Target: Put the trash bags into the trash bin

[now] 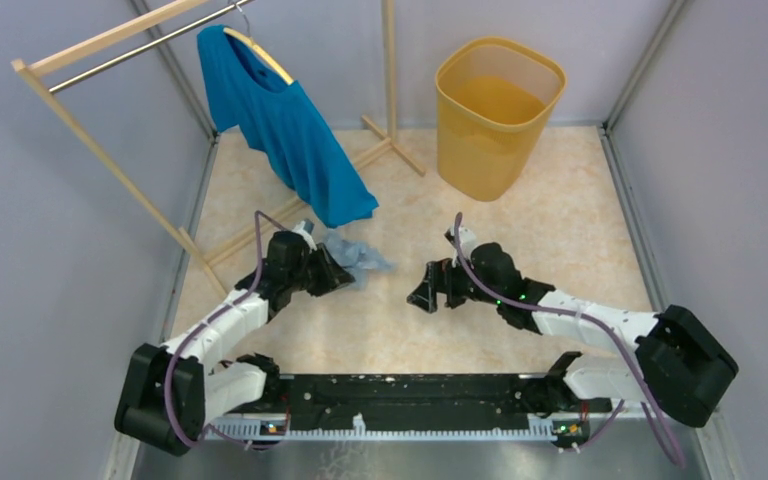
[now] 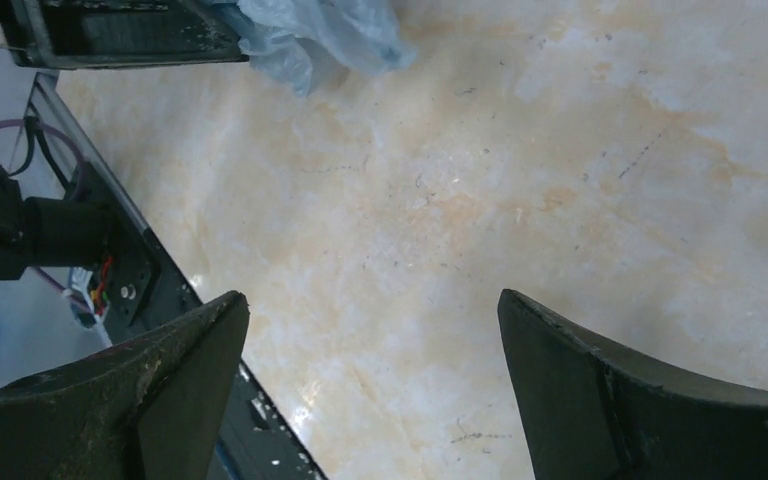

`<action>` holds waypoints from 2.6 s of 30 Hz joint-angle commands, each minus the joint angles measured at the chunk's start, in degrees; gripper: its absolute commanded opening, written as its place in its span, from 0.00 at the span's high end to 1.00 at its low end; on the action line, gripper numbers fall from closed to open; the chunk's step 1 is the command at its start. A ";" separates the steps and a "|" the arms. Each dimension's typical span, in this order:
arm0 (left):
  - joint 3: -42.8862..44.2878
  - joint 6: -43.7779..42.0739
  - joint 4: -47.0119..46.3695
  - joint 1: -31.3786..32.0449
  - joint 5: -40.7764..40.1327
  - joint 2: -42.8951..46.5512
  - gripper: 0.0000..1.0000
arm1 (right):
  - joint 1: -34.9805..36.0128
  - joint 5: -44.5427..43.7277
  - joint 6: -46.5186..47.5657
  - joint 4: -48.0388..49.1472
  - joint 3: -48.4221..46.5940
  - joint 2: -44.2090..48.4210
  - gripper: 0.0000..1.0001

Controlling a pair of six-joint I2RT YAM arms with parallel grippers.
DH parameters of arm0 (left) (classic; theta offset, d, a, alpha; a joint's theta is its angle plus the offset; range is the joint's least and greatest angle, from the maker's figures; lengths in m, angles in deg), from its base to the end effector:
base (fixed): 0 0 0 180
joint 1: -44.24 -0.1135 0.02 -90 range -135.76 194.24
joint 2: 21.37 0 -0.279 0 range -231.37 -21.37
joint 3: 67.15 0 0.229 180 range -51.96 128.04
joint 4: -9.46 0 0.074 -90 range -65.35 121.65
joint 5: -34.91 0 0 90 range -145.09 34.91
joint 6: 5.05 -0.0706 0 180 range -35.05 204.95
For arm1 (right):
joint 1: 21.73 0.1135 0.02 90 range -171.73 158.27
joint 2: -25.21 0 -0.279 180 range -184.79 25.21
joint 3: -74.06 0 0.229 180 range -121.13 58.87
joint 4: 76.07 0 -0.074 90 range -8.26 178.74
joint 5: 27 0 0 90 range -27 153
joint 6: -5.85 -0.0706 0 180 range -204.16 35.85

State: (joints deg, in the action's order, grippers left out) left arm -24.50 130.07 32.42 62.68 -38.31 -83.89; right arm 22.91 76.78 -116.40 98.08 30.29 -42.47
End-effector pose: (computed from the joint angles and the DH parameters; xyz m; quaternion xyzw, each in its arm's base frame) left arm 0.1932 -0.0859 0.1869 -0.1524 0.8957 -0.3221 0.2661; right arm 0.1640 0.1856 0.2080 -0.1525 0.8472 0.3910 0.3257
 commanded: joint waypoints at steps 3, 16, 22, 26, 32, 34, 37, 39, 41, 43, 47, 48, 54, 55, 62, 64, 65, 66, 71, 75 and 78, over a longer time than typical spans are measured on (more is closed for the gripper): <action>-0.78 -1.91 -11.42 2.90 15.26 -0.85 0.78 | 1.01 -0.99 6.12 14.17 1.19 -1.78 0.07; 3.38 -4.66 -9.17 5.25 25.59 -3.58 0.78 | 0.97 4.16 15.12 15.47 0.78 2.22 0.20; 6.02 -6.58 -8.68 7.48 26.45 -6.72 0.77 | 0.97 7.76 8.71 21.48 -1.14 -3.61 0.39; 8.90 -10.07 -2.51 7.93 22.12 -6.21 0.42 | 0.79 -1.32 4.59 11.35 -4.36 -2.26 0.86; 7.47 -12.85 1.13 7.87 9.16 4.46 0.02 | -11.93 13.74 -26.83 13.47 2.73 3.11 1.00; 4.99 -11.72 -3.66 7.90 9.25 6.95 0.02 | -16.39 20.33 -40.92 27.19 9.44 3.09 1.00; 2.41 -7.98 -11.37 7.97 15.50 6.94 0.02 | -18.11 21.74 -51.75 41.47 16.13 2.56 1.00; 0.62 -4.83 -17.98 8.45 21.38 4.15 0.02 | -17.90 22.26 -52.51 42.78 15.54 2.32 1.00; 1.25 -3.70 -21.12 10.30 23.43 1.22 0.02 | -17.78 21.47 -53.02 42.66 15.24 3.06 1.00; 3.65 -4.62 -19.73 13.43 22.31 -2.40 0.02 | -17.54 20.87 -52.38 41.15 14.32 4.20 1.00; 6.27 -6.27 -16.95 18.88 15.58 -7.94 0.02 | -17.07 21.55 -50.55 36.79 12.67 6.85 1.00; 6.51 -6.10 -17.10 19.43 14.93 -9.00 0.02 | -17.08 21.36 -50.39 36.00 12.69 7.66 1.00; 7.13 -3.96 -21.03 20.59 15.06 -12.90 0.22 | -16.98 20.99 -48.89 31.93 13.05 11.76 1.00; 7.73 -4.10 -19.35 20.59 13.87 -13.11 0.28 | -17.00 20.79 -48.53 31.04 12.98 12.46 1.00; 8.76 -6.77 -15.75 20.59 11.63 -11.50 0.83 | -17.00 20.59 -46.93 28.40 12.54 14.28 1.00; 9.61 -8.18 -11.88 20.59 8.59 -10.33 1.00 | -17.15 21.20 -45.82 26.85 11.67 14.05 1.00; 10.36 -9.06 -8.79 20.59 5.39 -9.62 1.00 | -17.40 22.04 -44.57 25.77 10.93 13.87 1.00; 11.34 -9.98 -3.92 20.52 1.24 -8.65 1.00 | -17.65 23.14 -42.38 23.85 9.93 13.81 1.00; 14.97 -13.28 15.38 20.33 -21.24 -1.59 1.00 | -18.54 13.35 -21.35 -9.67 -0.25 18.26 1.00; 14.82 -13.32 19.75 20.24 -29.78 4.80 1.00 | -18.54 -0.69 -7.45 -26.39 -6.77 22.48 1.00; 13.48 -11.12 19.38 20.24 -33.05 8.52 1.00 | -18.54 -3.67 -1.34 -29.43 -8.48 24.44 1.00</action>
State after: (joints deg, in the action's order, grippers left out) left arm -11.23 118.27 47.15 82.96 -60.41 -79.72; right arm 4.70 83.12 -132.91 82.46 25.88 -21.01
